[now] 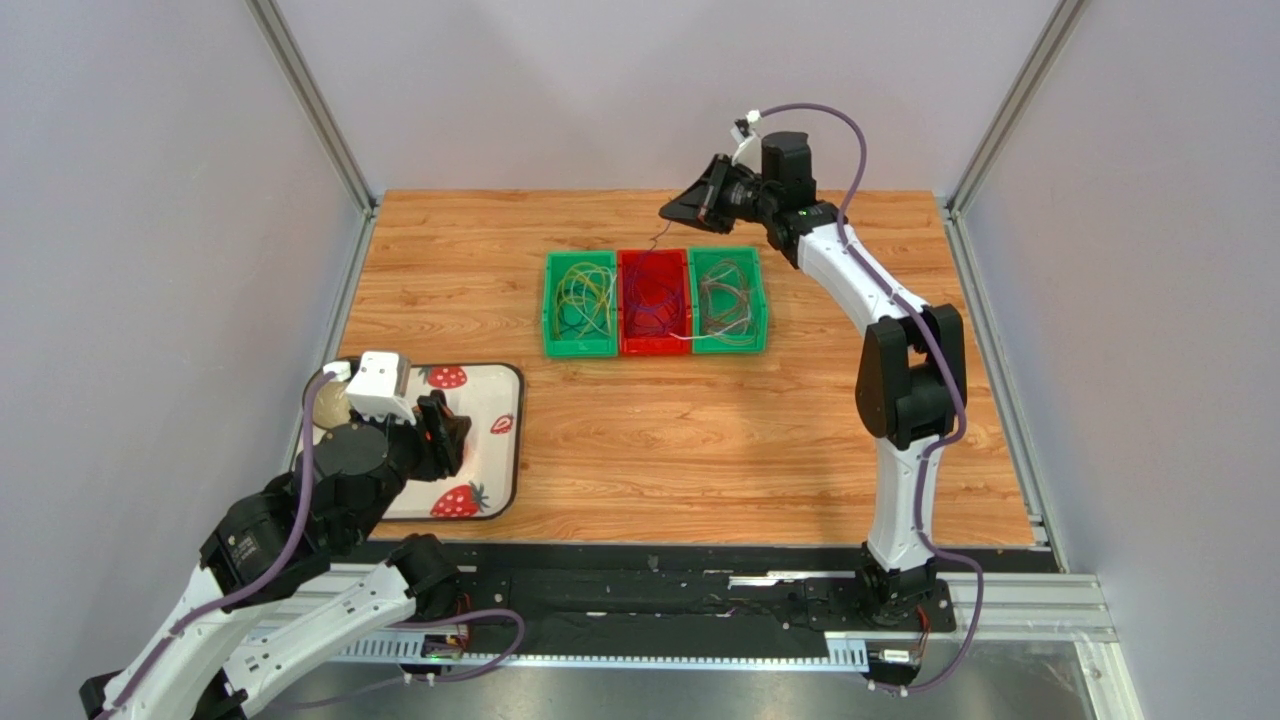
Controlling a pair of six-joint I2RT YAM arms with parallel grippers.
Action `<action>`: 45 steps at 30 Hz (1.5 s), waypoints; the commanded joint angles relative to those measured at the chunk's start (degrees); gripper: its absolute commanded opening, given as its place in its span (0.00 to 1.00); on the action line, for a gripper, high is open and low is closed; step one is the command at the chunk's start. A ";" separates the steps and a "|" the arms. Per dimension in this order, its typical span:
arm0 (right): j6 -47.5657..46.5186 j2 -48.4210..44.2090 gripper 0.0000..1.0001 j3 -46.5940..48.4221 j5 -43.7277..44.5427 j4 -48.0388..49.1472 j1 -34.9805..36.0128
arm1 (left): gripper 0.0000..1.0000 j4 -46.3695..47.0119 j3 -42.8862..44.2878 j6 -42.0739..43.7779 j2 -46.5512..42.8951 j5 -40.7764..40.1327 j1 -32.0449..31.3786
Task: Untangle the cables
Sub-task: Place the cable in the bin.
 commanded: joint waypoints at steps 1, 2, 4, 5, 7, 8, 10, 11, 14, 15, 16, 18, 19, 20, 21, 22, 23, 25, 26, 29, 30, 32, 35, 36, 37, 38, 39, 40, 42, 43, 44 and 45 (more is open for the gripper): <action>-1.82 -3.41 0.00 -2.62 -0.54 2.78 0.54 | 0.59 0.92 -0.32 0.70 0.46 -0.53 0.19; -1.73 -3.14 0.00 -3.06 -0.54 2.78 0.54 | 0.59 0.92 -0.32 0.70 0.46 -0.53 0.19; -1.91 -2.62 0.00 -4.37 -0.89 2.78 0.63 | 0.59 0.92 -0.32 0.70 0.37 -0.45 0.19; -2.00 -2.35 0.00 -4.73 -0.98 2.78 0.71 | 0.59 1.01 -0.32 0.70 0.37 -0.45 0.19; -2.17 -1.74 0.00 -5.87 -1.07 2.70 0.98 | 0.59 0.92 -0.32 0.70 0.46 -0.45 0.19; -2.43 -1.47 0.00 -6.13 -0.98 2.70 1.07 | 0.59 1.01 -0.32 0.78 0.46 -0.45 0.19; -3.05 -0.86 0.00 -6.75 -0.80 2.17 1.42 | 0.59 1.09 -0.32 0.79 0.55 -0.45 0.19; -3.31 -0.25 0.00 -6.93 -0.63 1.82 1.59 | 0.59 1.09 -0.32 0.79 0.55 -0.45 0.19; -4.19 1.16 0.00 -7.72 -0.19 0.94 2.38 | 0.59 1.09 -0.32 0.79 0.55 -0.36 0.19; -4.72 1.43 0.00 -7.72 0.07 0.42 2.82 | 0.59 1.09 -0.32 0.79 0.55 -0.44 0.19; -5.16 1.69 0.00 -7.72 0.34 -0.20 3.17 | 0.59 1.09 -0.32 0.79 0.55 -0.45 0.19; -7.08 2.31 0.00 -7.72 2.26 -2.39 3.96 | 0.59 1.01 -0.32 0.79 0.46 -0.36 0.19; -7.70 2.31 0.00 -7.89 3.06 -3.01 4.31 | 0.59 1.01 -0.32 0.79 0.46 -0.27 0.19; -8.23 2.40 0.00 -8.24 3.76 -3.63 4.58 | 0.59 1.01 -0.32 0.79 0.46 -0.27 0.19; -8.76 2.57 0.00 -8.51 4.99 -4.59 5.02 | 0.59 1.01 -0.32 0.70 0.55 -0.27 0.19; -9.20 2.66 0.00 -8.68 5.35 -4.77 5.20 | 0.59 1.01 -0.32 0.78 0.37 -0.18 0.19; -9.20 2.75 0.00 -8.95 5.52 -4.86 5.20 | 0.59 1.01 -0.32 0.79 0.46 -0.09 0.19; -9.38 3.10 0.00 -9.83 5.96 -5.21 5.29 | 0.59 1.01 -0.32 0.79 0.29 -0.18 0.19; -9.55 3.27 0.00 -10.18 6.23 -5.47 5.29 | 0.59 1.09 -0.32 0.79 0.37 -0.09 0.19; -10.51 3.63 0.00 -10.44 7.02 -6.53 5.81 | 0.58 1.09 -0.32 0.79 0.11 0.08 0.10; -11.04 3.80 0.00 -10.36 7.72 -7.58 6.16 | 0.58 1.09 -0.32 0.79 0.02 -0.01 0.19; -12.01 4.15 0.00 -10.35 8.77 -8.55 6.78 | 0.58 1.09 -0.32 0.79 -0.24 0.08 0.19; -12.54 4.85 0.00 -10.88 9.39 -9.43 6.78 | 0.58 1.01 -0.41 0.70 -0.85 0.08 0.19; -12.54 5.12 0.00 -11.06 9.57 -9.69 6.78 | 0.58 1.01 -0.41 0.61 -1.03 0.08 0.19; -12.63 5.38 0.00 -11.06 9.66 -9.70 6.87 | 0.58 1.09 -0.49 0.70 -1.12 0.17 0.19; -12.63 5.73 0.00 -11.06 9.57 -9.96 6.87 | 0.58 1.09 -0.49 0.70 -1.30 0.17 0.19; -12.63 6.00 0.00 -10.97 9.66 -10.13 6.87 | 0.58 1.18 -0.58 0.70 -1.38 0.08 0.28; -12.63 6.09 0.00 -10.62 9.57 -10.31 6.87 | 0.58 1.36 -0.58 0.70 -1.21 0.08 0.19; -13.15 6.26 0.00 -10.01 9.92 -11.36 6.96 | 0.58 1.27 -0.58 0.79 -0.95 0.34 0.19; -13.25 6.18 0.00 -9.22 10.01 -11.80 7.04 | 0.58 1.27 -0.58 0.70 -0.86 0.26 0.19; -13.51 6.09 0.00 -8.69 10.36 -13.11 7.04 | 0.58 1.36 -0.58 0.78 -0.77 0.26 0.19; -14.03 5.57 0.00 -8.42 10.36 -13.56 7.13 | 0.58 1.27 -0.58 0.79 -0.77 0.34 0.19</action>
